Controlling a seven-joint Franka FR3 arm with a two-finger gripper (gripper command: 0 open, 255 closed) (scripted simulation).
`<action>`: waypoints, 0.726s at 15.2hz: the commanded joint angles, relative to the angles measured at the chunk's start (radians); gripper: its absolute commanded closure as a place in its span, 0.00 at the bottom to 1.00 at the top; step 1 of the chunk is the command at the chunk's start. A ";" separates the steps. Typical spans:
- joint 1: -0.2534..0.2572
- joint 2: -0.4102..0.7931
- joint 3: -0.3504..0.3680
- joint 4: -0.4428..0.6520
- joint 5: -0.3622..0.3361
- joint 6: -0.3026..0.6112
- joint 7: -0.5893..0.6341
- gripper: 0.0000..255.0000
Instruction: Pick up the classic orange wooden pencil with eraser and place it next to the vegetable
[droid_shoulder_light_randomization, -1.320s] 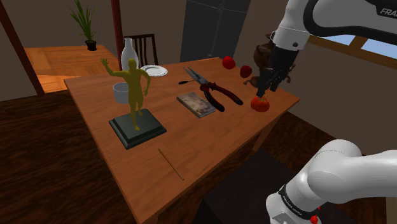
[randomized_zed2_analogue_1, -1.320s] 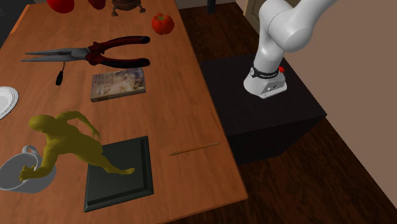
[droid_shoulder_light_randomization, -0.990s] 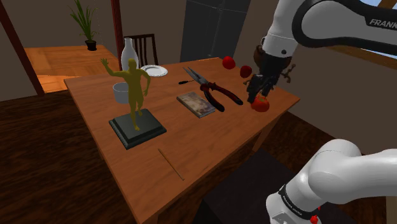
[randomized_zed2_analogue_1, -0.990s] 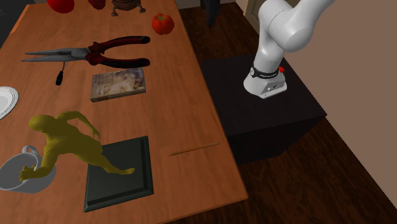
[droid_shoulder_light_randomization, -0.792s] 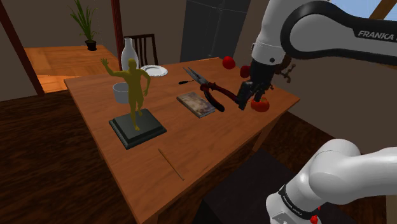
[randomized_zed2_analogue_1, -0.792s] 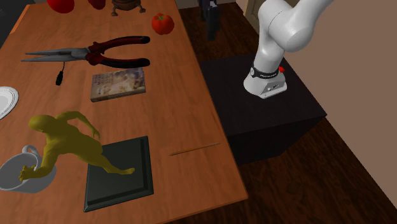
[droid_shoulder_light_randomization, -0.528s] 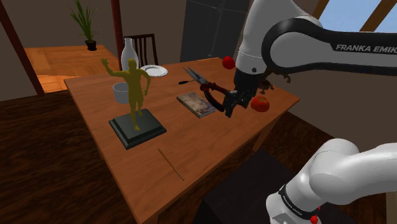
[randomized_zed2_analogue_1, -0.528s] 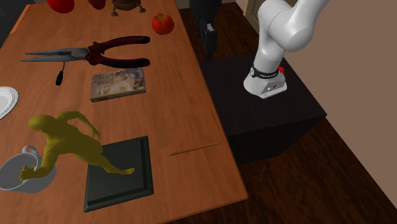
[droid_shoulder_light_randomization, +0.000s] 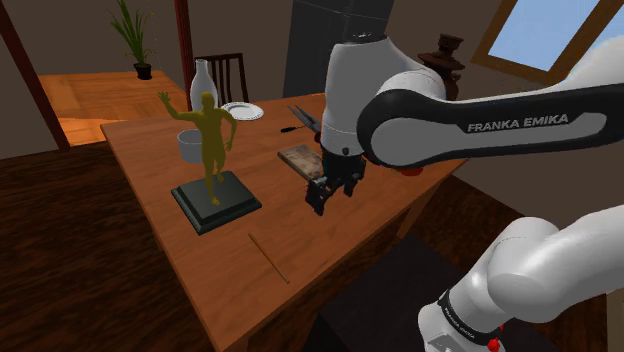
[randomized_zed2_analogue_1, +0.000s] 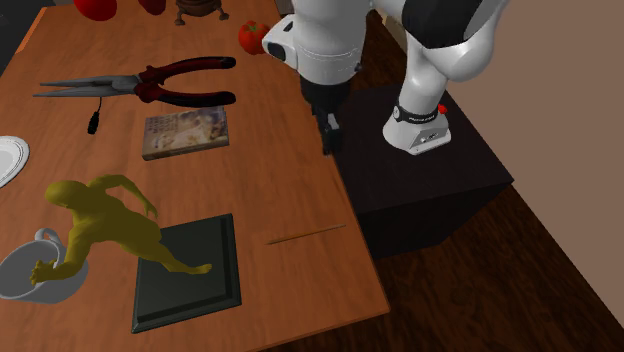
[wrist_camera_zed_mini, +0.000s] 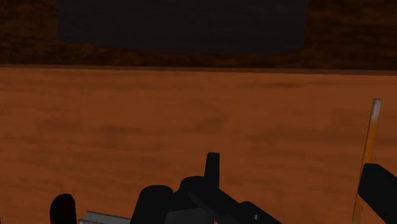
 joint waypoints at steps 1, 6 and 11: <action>-0.002 0.062 0.045 0.012 -0.017 0.044 0.051 0.00; -0.013 0.255 0.159 0.082 -0.108 0.129 0.210 0.00; 0.001 0.489 0.236 0.189 -0.277 0.173 0.405 0.00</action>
